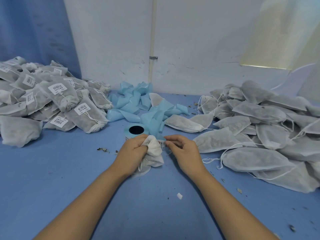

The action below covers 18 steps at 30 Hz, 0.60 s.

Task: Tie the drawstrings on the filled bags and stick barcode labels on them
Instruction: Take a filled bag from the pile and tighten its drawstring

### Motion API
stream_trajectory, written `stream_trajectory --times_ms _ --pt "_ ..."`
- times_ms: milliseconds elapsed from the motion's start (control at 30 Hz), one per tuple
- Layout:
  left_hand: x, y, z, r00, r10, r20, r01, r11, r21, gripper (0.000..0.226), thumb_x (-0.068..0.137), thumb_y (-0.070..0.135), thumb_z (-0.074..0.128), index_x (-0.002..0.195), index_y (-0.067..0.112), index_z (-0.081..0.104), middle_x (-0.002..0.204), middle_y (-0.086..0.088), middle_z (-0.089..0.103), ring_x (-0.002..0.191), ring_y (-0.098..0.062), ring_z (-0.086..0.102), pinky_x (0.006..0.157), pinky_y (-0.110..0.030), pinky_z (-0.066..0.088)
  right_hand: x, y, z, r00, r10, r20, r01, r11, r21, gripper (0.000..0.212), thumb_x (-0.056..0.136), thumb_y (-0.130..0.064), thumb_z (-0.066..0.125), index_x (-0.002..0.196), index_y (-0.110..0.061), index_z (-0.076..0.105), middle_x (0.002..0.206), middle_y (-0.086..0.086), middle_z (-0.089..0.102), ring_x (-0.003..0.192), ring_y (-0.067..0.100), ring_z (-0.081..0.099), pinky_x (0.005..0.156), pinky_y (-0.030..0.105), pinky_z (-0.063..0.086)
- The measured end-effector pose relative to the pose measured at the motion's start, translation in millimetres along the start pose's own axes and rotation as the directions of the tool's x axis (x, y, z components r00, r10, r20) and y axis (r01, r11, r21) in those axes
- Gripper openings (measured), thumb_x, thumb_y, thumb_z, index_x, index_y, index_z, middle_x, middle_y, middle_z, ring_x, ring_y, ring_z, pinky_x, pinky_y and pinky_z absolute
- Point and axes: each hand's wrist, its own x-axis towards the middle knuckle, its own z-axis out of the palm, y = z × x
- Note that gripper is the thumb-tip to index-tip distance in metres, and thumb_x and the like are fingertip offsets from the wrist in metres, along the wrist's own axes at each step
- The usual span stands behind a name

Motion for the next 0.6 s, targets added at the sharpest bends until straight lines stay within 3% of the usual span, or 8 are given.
stream_trajectory --times_ms 133,300,433,600 --pt "-0.1 2.5 0.0 1.000 0.000 0.005 0.000 1.000 0.005 0.028 0.067 0.012 0.042 0.062 0.030 0.062 0.070 0.014 0.060 0.072 -0.005 0.057 0.071 -0.023 0.044 0.1 0.3 0.1 1.000 0.003 0.012 -0.003 1.000 0.003 0.011 0.089 -0.011 0.066 0.096 -0.020 0.069 0.090 -0.010 0.072 0.083 -0.005 0.066 0.074 0.009 0.047" --pt "1.2 1.3 1.4 1.000 0.014 -0.008 -0.013 0.999 0.048 0.019 0.068 0.012 0.041 0.071 0.004 0.059 0.073 0.001 0.058 0.074 -0.014 0.054 0.071 -0.032 0.042 0.2 0.7 0.7 1.000 -0.008 -0.001 0.008 1.000 0.016 0.018 0.090 -0.008 0.063 0.088 -0.025 0.068 0.080 -0.017 0.071 0.074 -0.008 0.064 0.069 0.007 0.045" --pt "1.3 1.5 1.2 1.000 0.011 -0.021 -0.010 0.999 0.048 0.016 0.067 0.011 0.041 0.066 0.015 0.057 0.069 0.009 0.056 0.071 -0.011 0.053 0.070 -0.030 0.042 0.4 0.2 -0.3 1.000 -0.001 -0.011 0.001 0.999 0.051 0.020 0.091 -0.009 0.061 0.085 -0.027 0.068 0.073 -0.020 0.071 0.069 -0.009 0.062 0.064 0.007 0.043" --pt "1.6 0.6 1.7 0.999 0.025 -0.021 -0.024 0.998 0.062 0.015 0.067 0.012 0.040 0.069 0.003 0.052 0.070 0.002 0.052 0.069 -0.012 0.049 0.068 -0.032 0.039 -0.1 -0.1 -0.4 0.998 0.048 -0.043 -0.044 0.995 0.091 0.019 0.092 -0.009 0.060 0.083 -0.024 0.069 0.079 -0.011 0.074 0.076 0.001 0.066 0.070 0.013 0.049"
